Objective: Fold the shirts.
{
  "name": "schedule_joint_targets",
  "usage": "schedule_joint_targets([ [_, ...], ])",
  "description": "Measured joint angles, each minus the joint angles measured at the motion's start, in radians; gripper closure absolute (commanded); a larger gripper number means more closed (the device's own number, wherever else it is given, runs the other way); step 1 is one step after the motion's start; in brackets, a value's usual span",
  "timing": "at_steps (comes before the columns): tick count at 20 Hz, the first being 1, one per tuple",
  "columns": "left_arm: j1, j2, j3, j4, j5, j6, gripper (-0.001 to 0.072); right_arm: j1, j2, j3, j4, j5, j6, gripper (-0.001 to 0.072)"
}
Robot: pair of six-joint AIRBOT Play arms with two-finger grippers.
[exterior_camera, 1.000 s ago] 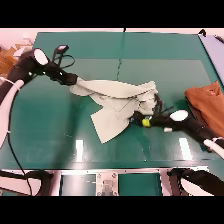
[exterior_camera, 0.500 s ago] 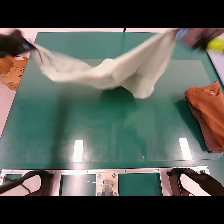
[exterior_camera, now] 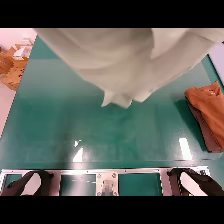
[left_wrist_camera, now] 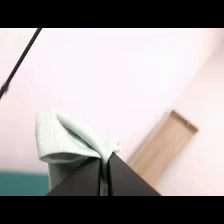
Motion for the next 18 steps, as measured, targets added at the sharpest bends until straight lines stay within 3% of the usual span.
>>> schedule_joint_targets([
  [5,0.006,0.085,0.000,0.090,0.080,0.048,0.0677,-0.018,0.053,0.003,-0.124,-0.047,0.011,0.0697],
  [9,0.001,0.074,-0.083,0.255,-0.032,-0.024,0.0677,-0.020,0.038,-0.153,-0.154,-0.034,0.011,0.0697],
  [12,-0.095,0.023,-0.285,0.312,-0.016,-0.039,0.0677,0.000,-0.009,-0.350,-0.159,-0.048,-0.023,0.0697],
  [18,-0.481,-0.300,-0.589,0.325,0.401,0.072,0.0677,0.038,-0.261,-0.597,-0.154,-0.198,-0.082,0.0698],
])
